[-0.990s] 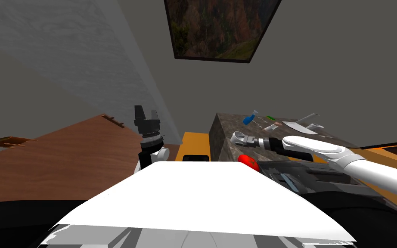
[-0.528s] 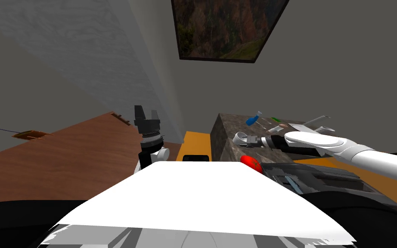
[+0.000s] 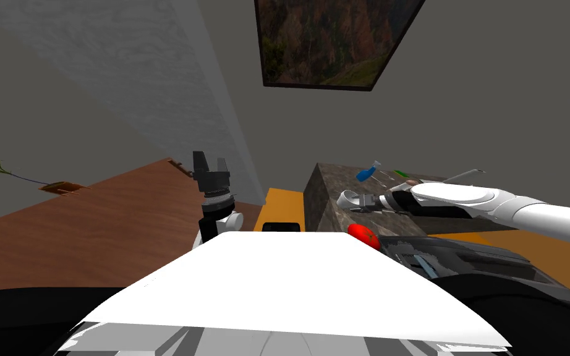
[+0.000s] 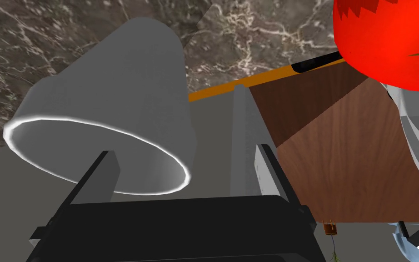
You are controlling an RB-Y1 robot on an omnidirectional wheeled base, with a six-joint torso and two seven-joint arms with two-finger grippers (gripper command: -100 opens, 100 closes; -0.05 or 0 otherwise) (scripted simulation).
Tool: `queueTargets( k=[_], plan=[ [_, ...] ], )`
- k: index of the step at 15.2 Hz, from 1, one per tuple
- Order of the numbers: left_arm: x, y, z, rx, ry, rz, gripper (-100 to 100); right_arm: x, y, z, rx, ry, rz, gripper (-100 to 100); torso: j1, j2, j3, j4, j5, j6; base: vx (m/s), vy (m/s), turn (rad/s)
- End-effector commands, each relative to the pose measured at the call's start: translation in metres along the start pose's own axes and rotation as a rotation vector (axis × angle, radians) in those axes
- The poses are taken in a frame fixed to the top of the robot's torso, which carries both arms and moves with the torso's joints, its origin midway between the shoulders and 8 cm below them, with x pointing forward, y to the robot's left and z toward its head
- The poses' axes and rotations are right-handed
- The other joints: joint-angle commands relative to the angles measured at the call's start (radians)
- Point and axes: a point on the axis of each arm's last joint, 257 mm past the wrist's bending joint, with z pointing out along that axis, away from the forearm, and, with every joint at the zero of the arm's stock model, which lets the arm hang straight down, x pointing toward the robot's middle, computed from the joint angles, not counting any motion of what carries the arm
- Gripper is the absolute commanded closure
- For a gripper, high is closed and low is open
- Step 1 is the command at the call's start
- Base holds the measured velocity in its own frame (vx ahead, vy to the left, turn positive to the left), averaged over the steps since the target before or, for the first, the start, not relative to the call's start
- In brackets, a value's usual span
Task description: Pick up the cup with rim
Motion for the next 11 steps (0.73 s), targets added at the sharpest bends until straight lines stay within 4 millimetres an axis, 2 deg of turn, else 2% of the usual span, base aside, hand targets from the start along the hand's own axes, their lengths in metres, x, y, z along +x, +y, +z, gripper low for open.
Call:
queueTargets(
  k=[1,2,4,6,7,8,9,11],
  plan=[
    [0.000,0.000,0.000,0.000,0.000,0.000,0,0.014,0.007,0.006,0.006,0.002,0.015,-100,0.000,0.000,0.000,0.000,0.000,0.000,0.024,0.018,0.091],
    [0.000,0.000,0.000,0.000,0.000,0.000,0,0.011,0.006,0.006,0.006,-0.002,0.011,-100,0.000,-0.001,-0.001,0.000,0.000,0.000,0.037,0.026,0.118],
    [0.000,0.000,0.000,0.000,0.000,0.000,0,0.018,0.012,0.008,-0.004,0.008,0.022,-100,0.000,-0.002,-0.001,-0.001,0.000,0.000,0.024,0.015,0.026],
    [0.000,0.000,0.000,0.000,0.000,0.000,0,0.014,0.007,0.006,0.006,0.002,0.015,-100,-0.001,-0.002,-0.001,0.000,0.000,0.000,0.006,0.001,-0.006],
    [0.000,0.000,0.000,0.000,0.000,0.000,0,0.027,0.014,0.012,0.011,0.004,0.030,-100,-0.001,-0.001,-0.001,0.000,0.000,0.000,0.019,0.009,0.093],
    [0.000,0.000,0.000,0.000,0.000,0.000,0,0.019,0.011,0.008,0.004,0.004,0.024,-100,-0.001,-0.002,-0.001,0.000,-0.001,0.000,0.018,0.008,0.051],
    [0.000,0.000,0.000,0.000,0.000,0.000,0,0.021,0.011,0.009,0.006,0.004,0.024,100,-0.001,-0.002,-0.001,0.000,0.000,0.000,0.005,0.002,0.000],
    [0.000,0.000,0.000,0.000,0.000,0.000,0,0.020,0.011,0.008,0.006,0.004,0.024,100,-0.001,-0.001,-0.001,0.000,0.000,0.000,0.000,0.000,0.000]
  ],
)
